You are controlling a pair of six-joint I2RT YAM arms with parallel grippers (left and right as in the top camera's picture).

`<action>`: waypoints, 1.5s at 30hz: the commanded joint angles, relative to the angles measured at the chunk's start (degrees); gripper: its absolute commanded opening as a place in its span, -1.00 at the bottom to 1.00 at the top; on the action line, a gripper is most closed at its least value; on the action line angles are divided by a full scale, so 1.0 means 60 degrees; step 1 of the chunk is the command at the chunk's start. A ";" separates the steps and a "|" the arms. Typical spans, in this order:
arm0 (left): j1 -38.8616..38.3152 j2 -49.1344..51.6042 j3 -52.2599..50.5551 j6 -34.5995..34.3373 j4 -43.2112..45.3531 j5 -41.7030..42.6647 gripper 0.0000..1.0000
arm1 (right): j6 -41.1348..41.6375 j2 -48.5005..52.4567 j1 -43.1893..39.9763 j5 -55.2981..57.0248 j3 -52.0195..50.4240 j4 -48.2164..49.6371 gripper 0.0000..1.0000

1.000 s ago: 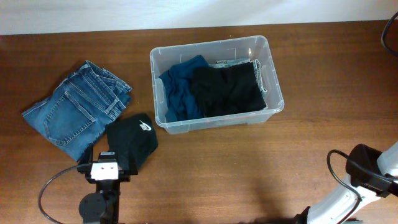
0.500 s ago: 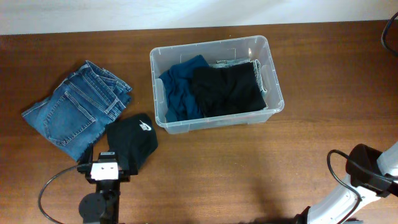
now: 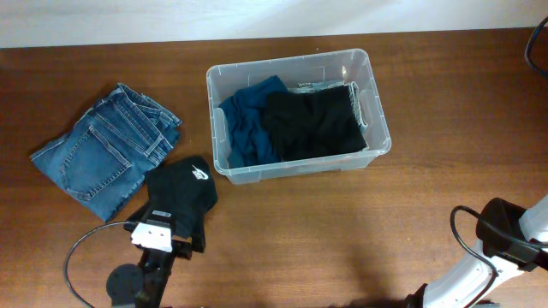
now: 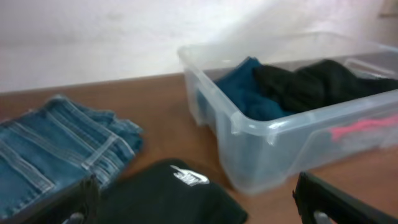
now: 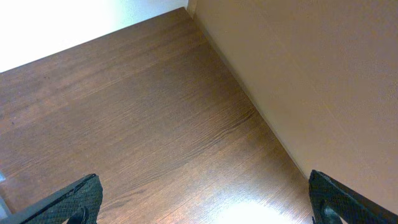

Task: Pack container
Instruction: 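Move the left gripper to the black Nike item and grasp it, then lift the black Nike item with the left gripper toward the bin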

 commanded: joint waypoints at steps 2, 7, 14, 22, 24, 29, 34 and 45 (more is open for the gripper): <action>0.0040 0.0678 0.1654 -0.0452 -0.1512 0.0324 0.99 | 0.0015 0.0007 -0.0015 0.0080 -0.0033 -0.0055 0.97; 0.0040 0.3133 0.3621 -0.0430 -0.2849 0.0532 0.99 | 0.0015 0.0007 -0.0015 0.0080 -0.0033 -0.0055 0.97; 0.0040 0.8222 0.7275 0.0849 -0.6535 0.0528 0.99 | 0.0015 0.0007 -0.0015 0.0080 -0.0033 -0.0055 0.97; 0.0040 1.3023 1.0244 0.1002 -0.9377 0.0535 0.99 | 0.0015 0.0007 -0.0015 0.0080 -0.0033 -0.0055 0.97; 0.0040 1.3766 1.0280 0.1002 -0.9245 0.0525 1.00 | 0.0015 0.0007 -0.0015 0.0080 -0.0033 -0.0055 0.97; 0.0040 1.5413 1.0280 0.1005 -0.8655 0.0408 0.99 | 0.0015 0.0007 -0.0015 0.0080 -0.0033 -0.0055 0.97; 0.0040 1.6221 1.0280 0.1002 -0.8149 0.0244 0.99 | 0.0015 0.0007 -0.0015 0.0080 -0.0033 -0.0058 0.97; -0.0681 1.6272 1.0280 0.0594 -0.7701 -0.1439 0.99 | 0.0015 0.0007 -0.0015 0.0080 -0.0033 -0.0055 0.97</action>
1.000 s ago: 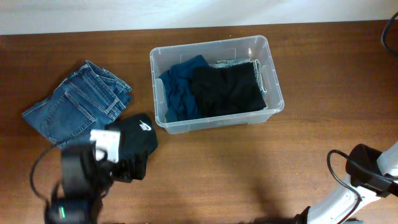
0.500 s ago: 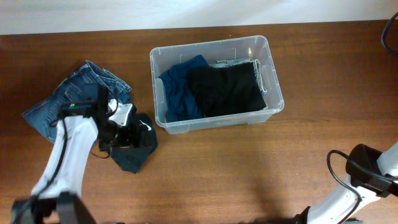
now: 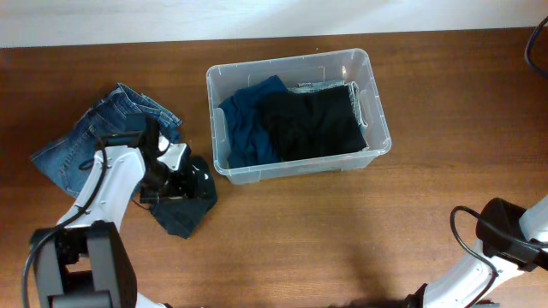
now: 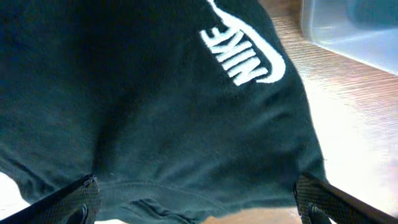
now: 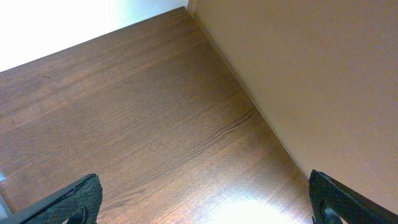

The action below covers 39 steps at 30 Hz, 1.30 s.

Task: Pack container
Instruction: 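Lift the black Nike item with the left gripper toward the bin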

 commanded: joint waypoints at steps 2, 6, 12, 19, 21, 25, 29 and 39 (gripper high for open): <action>-0.0725 0.0004 0.0131 -0.0124 0.0149 -0.1002 0.99 | 0.0015 0.0007 -0.0018 0.0080 -0.0015 -0.0055 0.97; -0.1552 0.0007 0.0127 -0.0124 0.0572 -0.1996 1.00 | 0.0015 0.0007 -0.0018 0.0080 -0.0015 -0.0055 0.97; -0.1891 0.0022 0.0106 -0.0648 0.0670 -0.2623 0.99 | 0.0015 0.0007 -0.0018 0.0080 -0.0015 -0.0055 0.97; -0.1883 0.0025 -0.0484 -0.0747 0.1228 -0.2619 0.99 | 0.0015 0.0007 -0.0018 0.0080 -0.0015 -0.0055 0.97; -0.1883 0.0025 -0.0900 -0.0940 0.1650 -0.2623 0.99 | 0.0015 0.0007 -0.0018 0.0080 -0.0015 -0.0055 0.97; -0.1883 0.0025 -0.1519 -0.1075 0.2317 -0.2626 0.99 | 0.0015 0.0007 -0.0018 0.0080 -0.0015 -0.0055 0.97; -0.1880 0.0025 -0.2120 -0.1246 0.3053 -0.2623 0.99 | 0.0015 0.0007 -0.0018 0.0080 -0.0015 -0.0055 0.96; -0.1883 0.0025 -0.2605 -0.1242 0.3461 -0.2626 0.48 | 0.0015 0.0007 -0.0018 0.0080 -0.0015 -0.0055 0.97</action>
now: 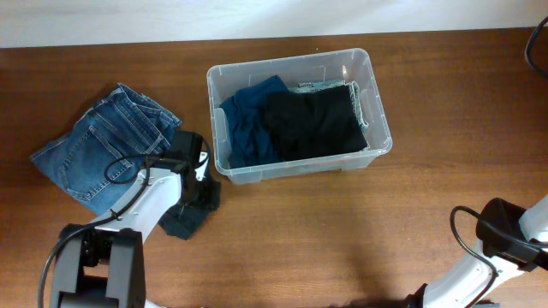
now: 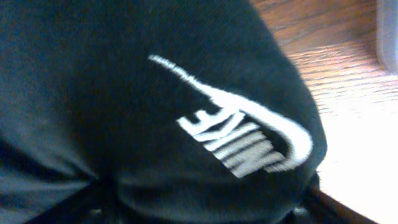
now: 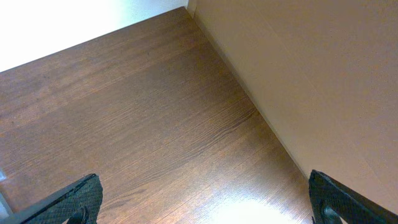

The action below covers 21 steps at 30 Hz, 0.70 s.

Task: Pack container
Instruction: 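Lift the black Nike item with the left gripper toward the bin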

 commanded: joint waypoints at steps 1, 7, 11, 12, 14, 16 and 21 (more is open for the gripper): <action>0.0033 0.0324 -0.0426 -0.0124 -0.0040 0.0211 0.39 | 0.0015 0.0011 -0.0018 0.0080 -0.0015 -0.0055 0.97; 0.0033 0.0324 -0.0426 -0.0124 -0.0047 0.0219 0.00 | 0.0015 0.0007 -0.0018 0.0080 -0.0015 -0.0055 0.97; 0.0033 0.0324 -0.0426 -0.0124 -0.0113 0.0219 -0.36 | 0.0015 0.0007 -0.0018 0.0080 -0.0015 -0.0058 0.97; 0.0033 0.0324 -0.0426 -0.0124 -0.0124 0.0219 -0.45 | 0.0015 0.0007 -0.0018 0.0080 -0.0015 -0.0055 0.97; 0.0033 0.0324 -0.0426 -0.0124 -0.0193 0.0215 -0.74 | 0.0015 0.0007 -0.0018 0.0080 -0.0015 -0.0055 0.97; 0.0033 0.0321 -0.0426 -0.0124 -0.0229 0.0219 -0.85 | 0.0015 0.0007 -0.0018 0.0080 -0.0015 -0.0055 0.97; 0.0033 0.0262 -0.0248 -0.0120 -0.0586 0.0211 -0.99 | 0.0015 0.0007 -0.0018 0.0080 -0.0015 -0.0055 0.97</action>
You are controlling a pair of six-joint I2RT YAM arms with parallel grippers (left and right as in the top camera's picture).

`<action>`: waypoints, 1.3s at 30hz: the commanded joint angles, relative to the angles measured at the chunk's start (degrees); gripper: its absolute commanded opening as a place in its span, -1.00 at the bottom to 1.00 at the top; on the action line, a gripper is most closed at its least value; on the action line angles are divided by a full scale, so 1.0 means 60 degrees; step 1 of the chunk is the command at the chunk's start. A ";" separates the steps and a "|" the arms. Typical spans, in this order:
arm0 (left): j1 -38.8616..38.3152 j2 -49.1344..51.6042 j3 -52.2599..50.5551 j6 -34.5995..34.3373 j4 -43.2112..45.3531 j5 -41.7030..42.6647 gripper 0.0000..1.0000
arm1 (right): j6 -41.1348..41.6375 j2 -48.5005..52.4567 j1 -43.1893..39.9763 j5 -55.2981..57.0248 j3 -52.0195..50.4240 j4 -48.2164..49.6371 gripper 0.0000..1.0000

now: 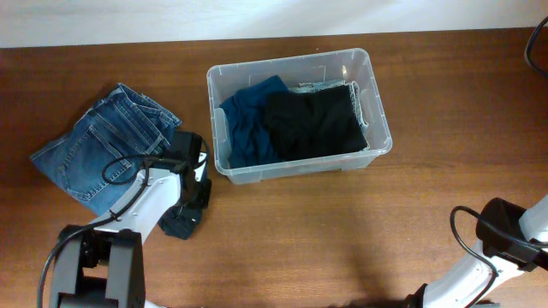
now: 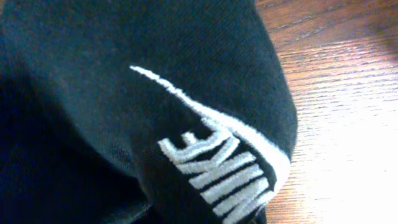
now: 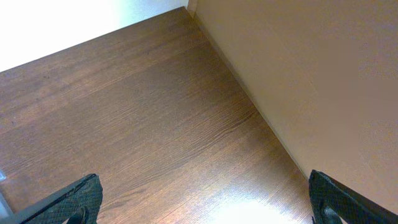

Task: Pack container
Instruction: 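Lift the black Nike item with the left gripper toward the bin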

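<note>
A black garment with a white Nike logo [image 2: 155, 93] fills the left wrist view and lies bunched on the table [image 1: 178, 224], left of the clear plastic container [image 1: 291, 58]. My left gripper [image 1: 190, 195] is pressed down into this cloth, which folds up around it and hides its fingers. The container holds a blue garment [image 1: 248, 120] and a black one [image 1: 312, 124]. Folded blue jeans [image 1: 98, 150] lie at the far left. My right gripper [image 3: 202, 205] is open over bare wood, far from everything.
The right arm [image 1: 509, 239] rests at the table's front right corner, beside the table edge and a beige surface [image 3: 311, 74]. Brown wood table [image 1: 342, 222] stretches between the container and the front edge.
The black garment has drawn into a tighter bunch under my left gripper, and the Nike logo now sits lower and closer in the wrist view. The right arm has not moved.
My left gripper first sat low at the table's front, open, with the black garment spread ahead of it. Then it hovered open over the garment beside the jeans. Later it pressed into the cloth by the container, which is now bunched around it.
</note>
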 commanded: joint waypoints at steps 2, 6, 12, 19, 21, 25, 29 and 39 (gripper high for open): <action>0.0022 0.0208 0.0102 -0.0058 -0.0852 0.0426 -0.98 | 0.0011 0.0007 -0.0018 0.0080 -0.0015 -0.0055 0.97; 0.0022 -0.0098 0.1060 -0.0441 -0.1614 0.0295 -0.99 | 0.0011 0.0007 -0.0018 0.0080 -0.0015 -0.0055 0.97; 0.0022 -0.0718 0.3060 -0.1486 -0.2976 -0.0186 -0.99 | 0.0011 0.0007 -0.0018 0.0080 -0.0015 -0.0055 0.97; -0.0004 -0.1333 0.5399 -0.2058 -0.4073 -0.0022 -0.99 | 0.0011 0.0007 -0.0018 0.0080 -0.0015 -0.0055 0.97; -0.0007 -0.1435 0.5887 -0.2142 -0.4135 0.0266 -0.99 | 0.0011 0.0007 -0.0018 0.0080 -0.0015 -0.0055 0.97; -0.0182 -0.1468 0.6506 -0.2503 -0.4054 0.0765 -0.99 | 0.0011 0.0007 -0.0018 0.0080 -0.0015 -0.0055 0.97; -0.0692 -0.1439 0.6535 -0.3574 -0.3683 0.1093 -0.99 | 0.0011 0.0007 -0.0018 0.0080 -0.0015 -0.0055 0.97; -0.2557 -0.1297 0.6535 -0.3883 -0.1596 0.1282 -0.99 | 0.0011 0.0007 -0.0018 0.0080 -0.0015 -0.0055 0.96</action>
